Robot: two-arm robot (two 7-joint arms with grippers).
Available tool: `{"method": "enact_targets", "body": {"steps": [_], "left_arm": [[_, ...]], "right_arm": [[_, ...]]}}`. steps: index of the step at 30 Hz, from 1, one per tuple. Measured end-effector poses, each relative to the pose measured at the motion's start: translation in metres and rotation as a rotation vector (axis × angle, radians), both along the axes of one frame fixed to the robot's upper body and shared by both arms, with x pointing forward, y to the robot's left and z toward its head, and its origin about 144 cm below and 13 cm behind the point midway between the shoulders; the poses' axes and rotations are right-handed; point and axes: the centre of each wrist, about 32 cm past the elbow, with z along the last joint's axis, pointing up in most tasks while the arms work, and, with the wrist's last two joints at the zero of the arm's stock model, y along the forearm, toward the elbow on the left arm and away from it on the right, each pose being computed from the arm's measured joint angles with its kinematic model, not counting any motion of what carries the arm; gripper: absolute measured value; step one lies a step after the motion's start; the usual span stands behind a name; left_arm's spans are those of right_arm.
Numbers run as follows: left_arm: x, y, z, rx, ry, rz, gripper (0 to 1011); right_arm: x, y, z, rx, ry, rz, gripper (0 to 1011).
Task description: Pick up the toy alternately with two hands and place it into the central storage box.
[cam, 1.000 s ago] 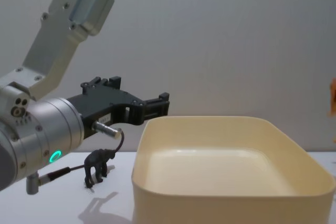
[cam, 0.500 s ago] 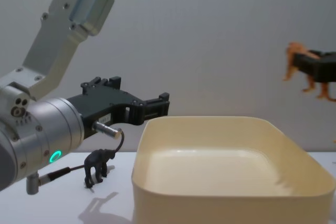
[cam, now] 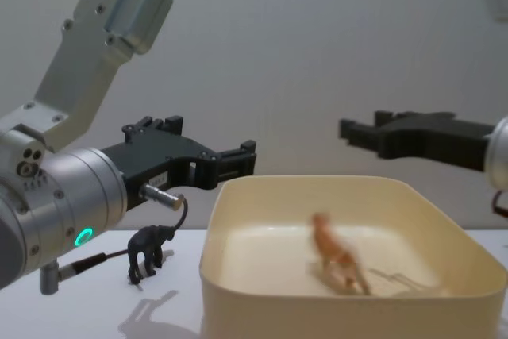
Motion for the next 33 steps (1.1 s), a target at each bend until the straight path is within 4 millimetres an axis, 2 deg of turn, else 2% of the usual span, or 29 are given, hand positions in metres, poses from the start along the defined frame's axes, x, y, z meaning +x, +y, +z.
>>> {"method": "enact_targets", "body": {"steps": [4,7,8,14,21,33], "left_arm": [[0.000,0.000,0.000,0.000,0.000,0.000,1001],[0.000,0.000,0.000,0.000,0.000,0.000,1001],[0.000,0.000,0.000,0.000,0.000,0.000,1001],[0.000,0.000,0.000,0.000,0.000,0.000,1001],[0.000,0.000,0.000,0.000,0.000,0.000,1001],[0.000,0.000,0.000,0.000,0.000,0.000,1001]], "right_arm": [[0.005,0.007,-0.002,-0.009,0.011,0.026,664],[0.008,0.011,-0.003,-0.014,0.017,0.041,800],[0.008,0.011,-0.003,-0.015,0.016,0.042,800],[0.008,0.006,0.000,-0.008,0.001,0.025,984],[0.003,-0.011,0.007,0.017,-0.037,-0.030,1001],[-0.020,-0.069,0.023,0.069,-0.108,-0.195,1001]]}}
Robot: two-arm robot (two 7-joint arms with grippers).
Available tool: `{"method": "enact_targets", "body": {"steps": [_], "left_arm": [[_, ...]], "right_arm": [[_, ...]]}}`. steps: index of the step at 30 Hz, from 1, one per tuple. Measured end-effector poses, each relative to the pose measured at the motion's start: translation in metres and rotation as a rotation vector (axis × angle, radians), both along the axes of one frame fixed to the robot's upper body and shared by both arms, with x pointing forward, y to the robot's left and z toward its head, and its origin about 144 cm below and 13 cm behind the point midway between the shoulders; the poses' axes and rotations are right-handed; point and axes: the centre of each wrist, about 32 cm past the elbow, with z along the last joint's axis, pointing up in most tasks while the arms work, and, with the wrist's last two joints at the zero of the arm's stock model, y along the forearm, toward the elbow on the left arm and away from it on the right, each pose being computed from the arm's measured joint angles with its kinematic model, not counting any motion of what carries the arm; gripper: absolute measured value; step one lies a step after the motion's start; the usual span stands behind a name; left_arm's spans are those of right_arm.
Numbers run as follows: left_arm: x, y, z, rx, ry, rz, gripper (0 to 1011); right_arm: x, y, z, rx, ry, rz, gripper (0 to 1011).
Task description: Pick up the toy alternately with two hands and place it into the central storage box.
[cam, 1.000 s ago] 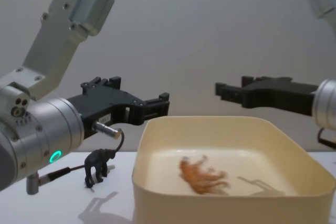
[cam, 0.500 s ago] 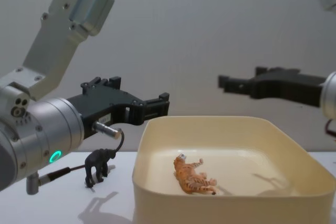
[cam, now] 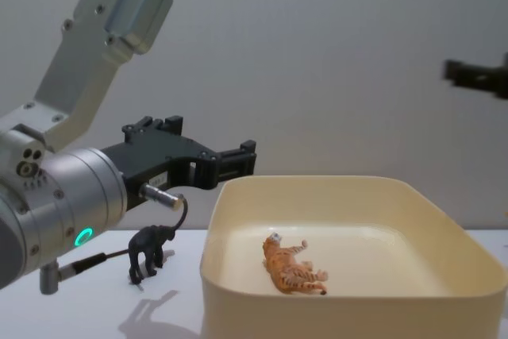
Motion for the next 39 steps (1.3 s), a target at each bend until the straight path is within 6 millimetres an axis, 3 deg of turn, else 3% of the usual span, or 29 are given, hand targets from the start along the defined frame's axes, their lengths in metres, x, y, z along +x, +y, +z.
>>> {"method": "enact_targets", "body": {"steps": [11,20,30,39], "left_arm": [[0.000,0.000,0.000,0.000,0.000,0.000,1001],[0.000,0.000,0.000,0.000,0.000,0.000,1001],[0.000,0.000,0.000,0.000,0.000,0.000,1001],[0.000,0.000,0.000,0.000,0.000,0.000,1001]], "right_arm": [[-0.034,-0.050,-0.002,0.003,0.017,-0.141,1001],[-0.052,-0.069,-0.011,-0.012,0.062,-0.206,1001],[-0.052,-0.078,-0.027,-0.048,0.108,-0.275,1001],[-0.034,-0.079,-0.048,-0.102,0.152,-0.316,1001]]}}
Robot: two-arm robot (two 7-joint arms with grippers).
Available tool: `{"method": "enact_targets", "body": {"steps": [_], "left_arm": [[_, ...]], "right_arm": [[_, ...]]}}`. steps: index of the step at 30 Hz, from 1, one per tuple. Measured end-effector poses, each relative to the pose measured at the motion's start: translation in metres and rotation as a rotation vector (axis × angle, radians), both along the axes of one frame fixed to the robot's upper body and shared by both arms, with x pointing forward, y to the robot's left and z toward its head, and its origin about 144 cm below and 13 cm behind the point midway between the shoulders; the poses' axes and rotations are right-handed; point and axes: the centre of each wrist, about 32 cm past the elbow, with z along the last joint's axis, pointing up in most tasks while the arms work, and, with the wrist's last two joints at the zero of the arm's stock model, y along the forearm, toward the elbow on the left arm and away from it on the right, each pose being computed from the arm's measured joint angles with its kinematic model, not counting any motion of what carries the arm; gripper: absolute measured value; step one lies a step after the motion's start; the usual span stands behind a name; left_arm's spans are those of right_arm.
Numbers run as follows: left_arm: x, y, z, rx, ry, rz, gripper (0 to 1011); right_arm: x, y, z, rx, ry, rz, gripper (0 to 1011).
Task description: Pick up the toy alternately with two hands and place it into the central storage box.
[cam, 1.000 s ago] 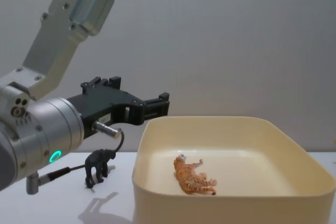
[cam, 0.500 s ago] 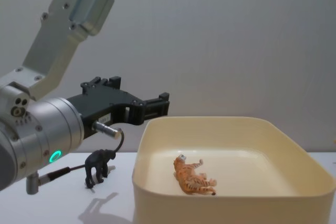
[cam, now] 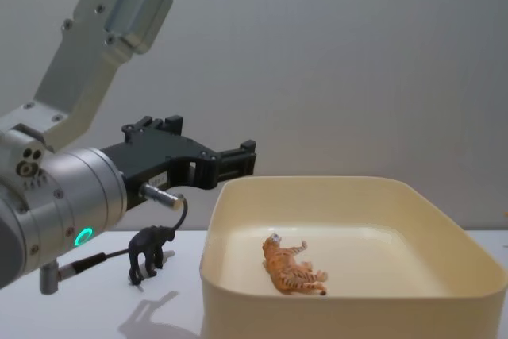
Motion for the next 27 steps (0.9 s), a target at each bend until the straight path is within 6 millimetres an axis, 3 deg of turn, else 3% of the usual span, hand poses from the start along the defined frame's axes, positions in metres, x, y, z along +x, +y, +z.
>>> {"method": "enact_targets", "body": {"steps": [27], "left_arm": [[0.000,0.000,0.000,0.000,0.000,0.000,1001]], "right_arm": [[0.069,0.033,-0.062,-0.044,0.138,0.018,1001]]}}
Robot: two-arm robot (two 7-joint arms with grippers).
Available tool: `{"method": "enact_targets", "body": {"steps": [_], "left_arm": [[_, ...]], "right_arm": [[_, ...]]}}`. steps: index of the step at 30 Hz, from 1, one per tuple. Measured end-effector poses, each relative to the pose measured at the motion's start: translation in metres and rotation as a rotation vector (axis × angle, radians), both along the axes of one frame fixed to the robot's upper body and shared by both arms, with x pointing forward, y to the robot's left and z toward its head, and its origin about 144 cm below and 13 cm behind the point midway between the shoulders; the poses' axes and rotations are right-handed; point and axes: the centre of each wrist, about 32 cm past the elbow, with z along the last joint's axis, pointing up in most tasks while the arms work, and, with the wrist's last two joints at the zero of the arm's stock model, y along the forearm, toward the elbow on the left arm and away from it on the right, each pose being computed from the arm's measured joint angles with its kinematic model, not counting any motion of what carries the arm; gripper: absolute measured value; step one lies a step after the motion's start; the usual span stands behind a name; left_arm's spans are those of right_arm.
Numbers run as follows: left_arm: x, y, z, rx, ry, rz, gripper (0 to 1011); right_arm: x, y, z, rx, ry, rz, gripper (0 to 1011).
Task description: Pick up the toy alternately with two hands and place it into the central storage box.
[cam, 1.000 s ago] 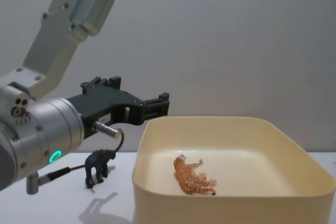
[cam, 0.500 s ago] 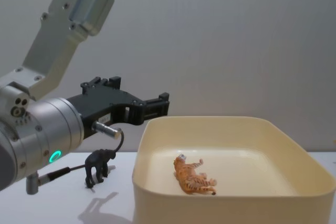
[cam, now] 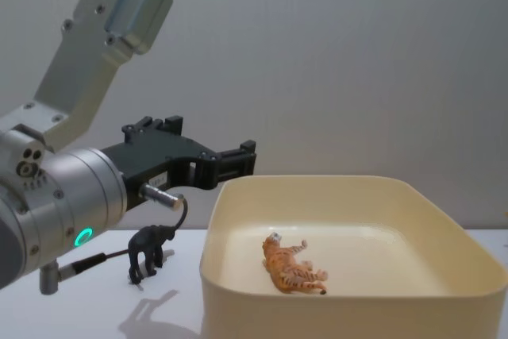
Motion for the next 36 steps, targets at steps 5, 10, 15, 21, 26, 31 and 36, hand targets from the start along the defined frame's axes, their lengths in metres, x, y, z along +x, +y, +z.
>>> {"method": "enact_targets", "body": {"steps": [5,10,15,21,26,31,36], "left_arm": [[0.000,0.000,0.000,0.000,0.000,0.000,1001],[0.000,0.000,0.000,0.000,0.000,0.000,1001],[0.000,0.000,0.000,0.000,0.000,0.000,1001],[0.000,0.000,0.000,0.000,0.000,0.000,1001],[0.000,0.000,0.000,0.000,0.000,0.000,1001],[0.000,0.000,0.000,0.000,0.000,0.000,1001],[0.000,0.000,0.000,0.000,0.000,0.000,1001]], "right_arm": [[0.013,0.007,-0.011,-0.006,0.018,0.010,997],[0.021,0.012,-0.016,-0.012,0.020,0.017,901],[0.026,0.015,-0.018,-0.017,0.023,0.023,760],[0.030,0.018,-0.021,-0.020,0.028,0.029,564],[0.031,0.019,-0.022,-0.022,0.030,0.032,425],[0.032,0.020,-0.022,-0.022,0.028,0.034,358],[0.031,0.019,-0.022,-0.017,0.015,0.036,358]]}}
